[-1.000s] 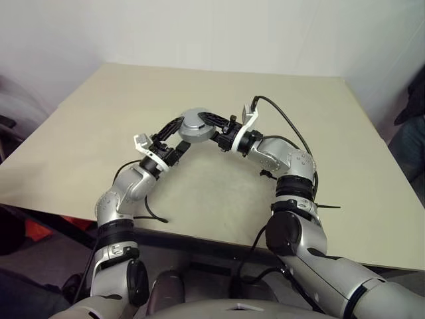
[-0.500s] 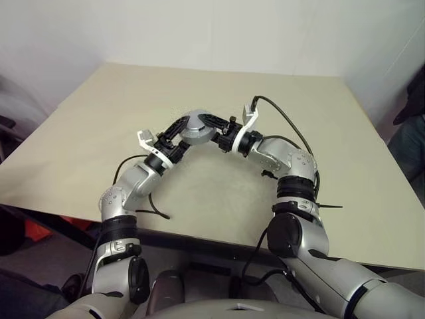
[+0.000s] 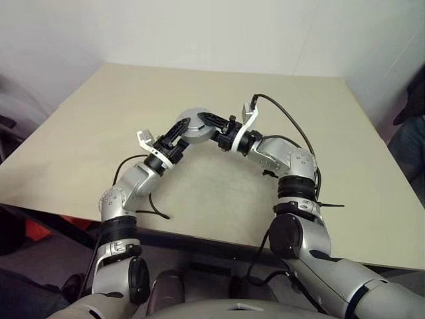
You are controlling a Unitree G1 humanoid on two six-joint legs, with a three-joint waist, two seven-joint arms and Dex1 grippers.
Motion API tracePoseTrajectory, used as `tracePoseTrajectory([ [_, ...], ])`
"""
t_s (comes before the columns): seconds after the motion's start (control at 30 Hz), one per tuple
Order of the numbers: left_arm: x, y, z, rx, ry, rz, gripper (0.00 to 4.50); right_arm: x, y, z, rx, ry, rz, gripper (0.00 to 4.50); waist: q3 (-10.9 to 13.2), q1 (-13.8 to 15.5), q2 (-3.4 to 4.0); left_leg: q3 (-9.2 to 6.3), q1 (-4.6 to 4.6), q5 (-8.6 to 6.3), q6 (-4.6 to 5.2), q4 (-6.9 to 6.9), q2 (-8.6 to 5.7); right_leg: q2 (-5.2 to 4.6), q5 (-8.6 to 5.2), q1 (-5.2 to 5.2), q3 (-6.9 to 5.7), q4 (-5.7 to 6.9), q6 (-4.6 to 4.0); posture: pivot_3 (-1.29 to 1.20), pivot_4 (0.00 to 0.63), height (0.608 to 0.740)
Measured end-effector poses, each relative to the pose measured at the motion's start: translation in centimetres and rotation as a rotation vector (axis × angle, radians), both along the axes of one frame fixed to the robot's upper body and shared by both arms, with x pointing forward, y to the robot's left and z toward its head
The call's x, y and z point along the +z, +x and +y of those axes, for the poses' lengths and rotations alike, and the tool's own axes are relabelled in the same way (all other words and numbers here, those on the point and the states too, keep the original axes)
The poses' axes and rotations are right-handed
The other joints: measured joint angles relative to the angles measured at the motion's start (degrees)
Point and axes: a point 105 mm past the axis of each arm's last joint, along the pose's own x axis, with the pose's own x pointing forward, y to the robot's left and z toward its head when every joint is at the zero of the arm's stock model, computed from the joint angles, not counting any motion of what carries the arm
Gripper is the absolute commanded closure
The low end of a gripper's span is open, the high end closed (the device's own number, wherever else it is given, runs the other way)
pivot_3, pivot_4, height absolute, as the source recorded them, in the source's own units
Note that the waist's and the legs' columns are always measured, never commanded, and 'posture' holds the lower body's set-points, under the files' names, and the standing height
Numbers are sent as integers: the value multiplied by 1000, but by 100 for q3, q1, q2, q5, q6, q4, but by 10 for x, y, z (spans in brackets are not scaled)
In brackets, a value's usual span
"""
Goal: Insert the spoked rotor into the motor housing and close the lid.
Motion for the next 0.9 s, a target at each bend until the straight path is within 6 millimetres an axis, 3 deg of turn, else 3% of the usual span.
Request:
tracePoseTrajectory([
  [0.13,-2,0,1,4,2,7,2443,7,0,-2,-12,-31,-69,127,0,1,0,0,3,0,0,4,0,0,-1,0,1,12,0,0,0,740],
  [0.4,-10,7,9,76,58,34,2443,5,14,-9,-134,-112,-100,59,0,-5,-1,0,7,5,-9,17,1,-3,-19,0,6,43,29,0,0,740],
  [0.53,-24,18,47,287,112,86,2443,-10,24,-21,-218,-177,-63,59,0,-49,-1,0,5,7,-13,25,2,-2,-24,0,10,56,35,0,0,740],
  [0.67,-45,11,94,471,147,156,2443,-19,27,-35,-256,-200,-38,59,0,-45,-1,-3,7,7,-12,31,3,-1,-24,-7,8,57,36,0,0,740],
  [0.9,-59,3,135,651,221,228,2443,-25,28,-34,-249,-199,-11,59,1,-17,-8,-5,4,5,-8,64,4,-4,-24,-1,7,67,35,0,0,740],
])
